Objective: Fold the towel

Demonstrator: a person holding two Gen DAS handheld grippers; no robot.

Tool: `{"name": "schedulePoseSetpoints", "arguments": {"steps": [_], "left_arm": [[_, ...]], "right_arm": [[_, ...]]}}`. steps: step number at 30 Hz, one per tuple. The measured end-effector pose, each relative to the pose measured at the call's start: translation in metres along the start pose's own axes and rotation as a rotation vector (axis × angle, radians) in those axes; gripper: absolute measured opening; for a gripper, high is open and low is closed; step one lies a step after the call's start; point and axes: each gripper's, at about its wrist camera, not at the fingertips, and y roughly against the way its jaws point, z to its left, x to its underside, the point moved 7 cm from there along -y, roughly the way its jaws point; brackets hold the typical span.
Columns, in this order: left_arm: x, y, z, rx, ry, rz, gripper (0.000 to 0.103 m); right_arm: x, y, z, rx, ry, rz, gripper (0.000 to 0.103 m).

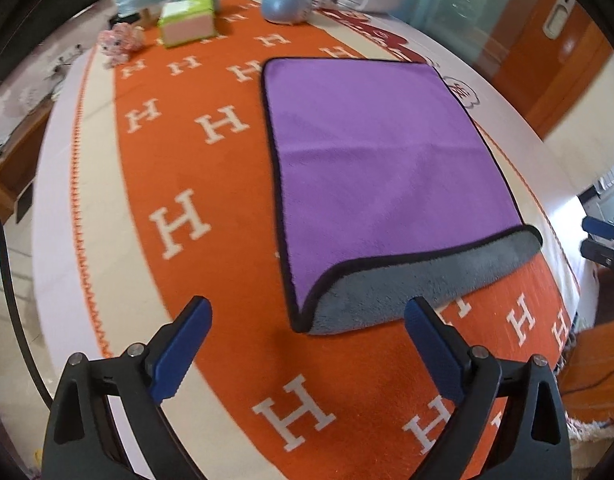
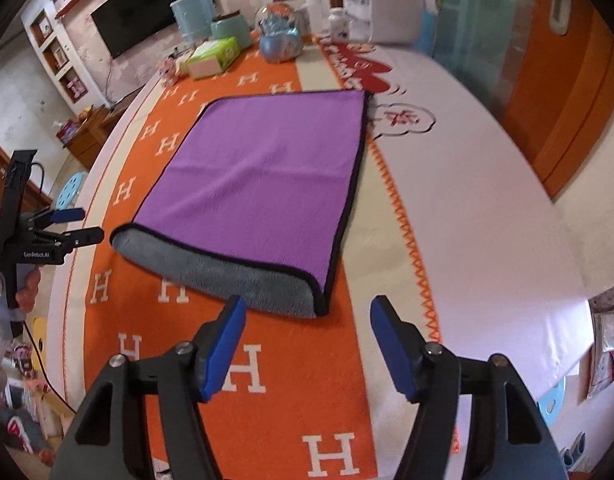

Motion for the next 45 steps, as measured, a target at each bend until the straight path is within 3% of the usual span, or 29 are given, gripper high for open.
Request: {"name": "schedulePoseSetpoints", "arguments": {"steps": [8, 14, 17, 19, 25, 29, 37, 43, 45], "left_arm": [[-0.002, -0.015, -0.009, 0.075, -0.044, 0.037, 0.086], [-0.006, -0.027, -0.017, 0.114, -0.081, 0.065, 0.073], [-0.007, -0.032, -0.021, 0.135, -0.087, 0.076, 0.069], [-0.008, -0.034, -0.022, 0.146, -0.096, 0.085, 0.061], [-0.009, -0.04, -0.026, 0.142, -0.118, 0.109, 0.056], [-0.008, -0.044, -0.025, 0.134, -0.119, 0.124, 0.054], [-0.004, -0.046, -0.017, 0.138, -0.112, 0.14, 0.039], [0.0, -0.045, -0.012, 0.134, -0.124, 0.149, 0.036], [-0.001, -0.047, -0.013, 0.122, -0.13, 0.154, 0.029]], "right_arm": [[-0.005, -0.036, -0.003, -0.067, 0.083, 0.05, 0.053], [-0.005, -0.062, 0.0, -0.104, 0.164, 0.101, 0.037], [-0.005, -0.07, -0.001, -0.123, 0.183, 0.126, 0.031], [-0.005, -0.073, -0.002, -0.142, 0.186, 0.137, 0.026], [-0.006, -0.073, -0.002, -0.195, 0.202, 0.152, 0.018], [-0.006, -0.075, 0.001, -0.203, 0.226, 0.163, 0.017], [-0.009, -0.078, 0.003, -0.217, 0.234, 0.168, 0.014], [-0.009, -0.078, 0.003, -0.213, 0.248, 0.169, 0.009], [-0.008, -0.078, 0.002, -0.213, 0.248, 0.17, 0.008]]}}
